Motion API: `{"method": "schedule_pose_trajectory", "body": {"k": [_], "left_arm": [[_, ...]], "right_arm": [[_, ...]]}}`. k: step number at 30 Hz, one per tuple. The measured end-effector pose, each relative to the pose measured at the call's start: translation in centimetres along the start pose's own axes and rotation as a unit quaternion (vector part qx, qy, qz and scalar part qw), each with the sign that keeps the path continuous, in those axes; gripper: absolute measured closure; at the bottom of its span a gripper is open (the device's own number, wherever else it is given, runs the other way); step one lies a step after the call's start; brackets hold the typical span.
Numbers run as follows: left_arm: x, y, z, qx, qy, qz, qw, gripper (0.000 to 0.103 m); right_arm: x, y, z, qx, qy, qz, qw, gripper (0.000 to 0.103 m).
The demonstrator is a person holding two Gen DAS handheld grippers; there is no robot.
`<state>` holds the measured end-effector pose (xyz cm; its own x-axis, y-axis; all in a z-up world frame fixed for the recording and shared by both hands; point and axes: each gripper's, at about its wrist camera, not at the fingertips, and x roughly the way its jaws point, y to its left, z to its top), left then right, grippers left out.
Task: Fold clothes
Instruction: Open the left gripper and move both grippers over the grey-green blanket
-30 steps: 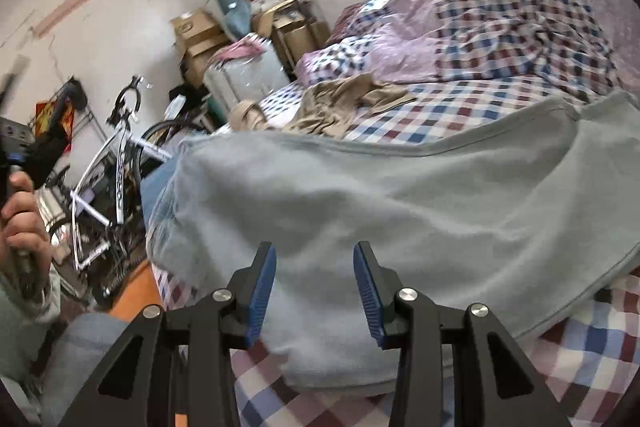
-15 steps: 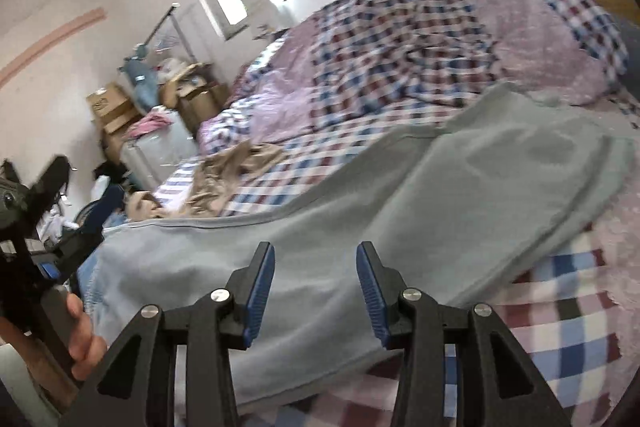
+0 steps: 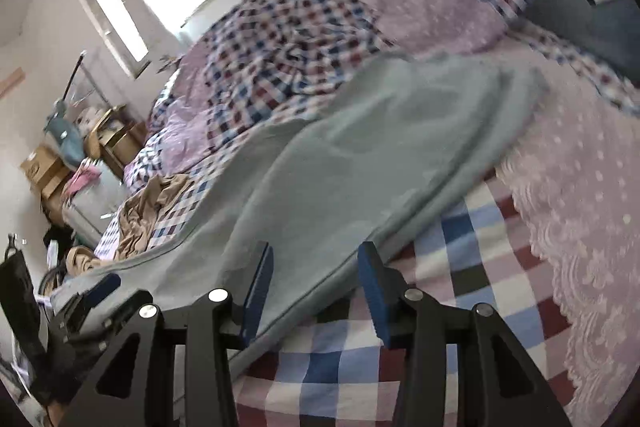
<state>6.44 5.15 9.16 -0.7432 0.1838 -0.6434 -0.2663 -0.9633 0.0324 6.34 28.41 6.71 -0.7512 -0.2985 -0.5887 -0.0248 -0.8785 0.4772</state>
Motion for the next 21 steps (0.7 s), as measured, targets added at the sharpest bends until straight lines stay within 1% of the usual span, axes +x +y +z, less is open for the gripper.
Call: {"method": "schedule_pose_trajectory", "body": {"k": [3,6,9,12,15,17,21], "left_arm": [[0.3,-0.4,0.0,-0.009,0.007,-0.018,0.9998,0.008],[1.0,-0.6,-0.3,-0.019,0.029,-0.029,0.9990,0.008],[2.0,-0.7,-0.9,-0.030,0.056,-0.030,0.9975,0.008],[2.8,-0.3,-1.4,-0.046,0.074,-0.039,0.9954,0.008],[3.3,0.3,-1.7,-0.065,0.082,-0.052,0.9931,0.008],[3.6,0.5,-1.9,-0.074,0.087,-0.055,0.9919,0.008],[3.8,0.1,-2.1,-0.067,0.087,-0.049,0.9928,0.008]], "right_arm": [[0.3,0.5,-0.5,-0.001,0.002,-0.004,1.000,0.055],[0.5,1.5,-0.9,-0.012,0.004,-0.004,1.000,0.055],[1.0,2.8,-1.0,-0.022,0.009,0.002,1.000,0.055],[1.9,4.6,-1.1,-0.054,0.018,0.009,0.998,0.055],[2.4,5.5,-1.0,-0.085,0.024,0.013,0.996,0.055],[2.5,5.5,-0.8,-0.089,0.024,0.013,0.996,0.055],[2.3,4.2,-0.1,-0.072,0.018,0.011,0.997,0.055]]}}
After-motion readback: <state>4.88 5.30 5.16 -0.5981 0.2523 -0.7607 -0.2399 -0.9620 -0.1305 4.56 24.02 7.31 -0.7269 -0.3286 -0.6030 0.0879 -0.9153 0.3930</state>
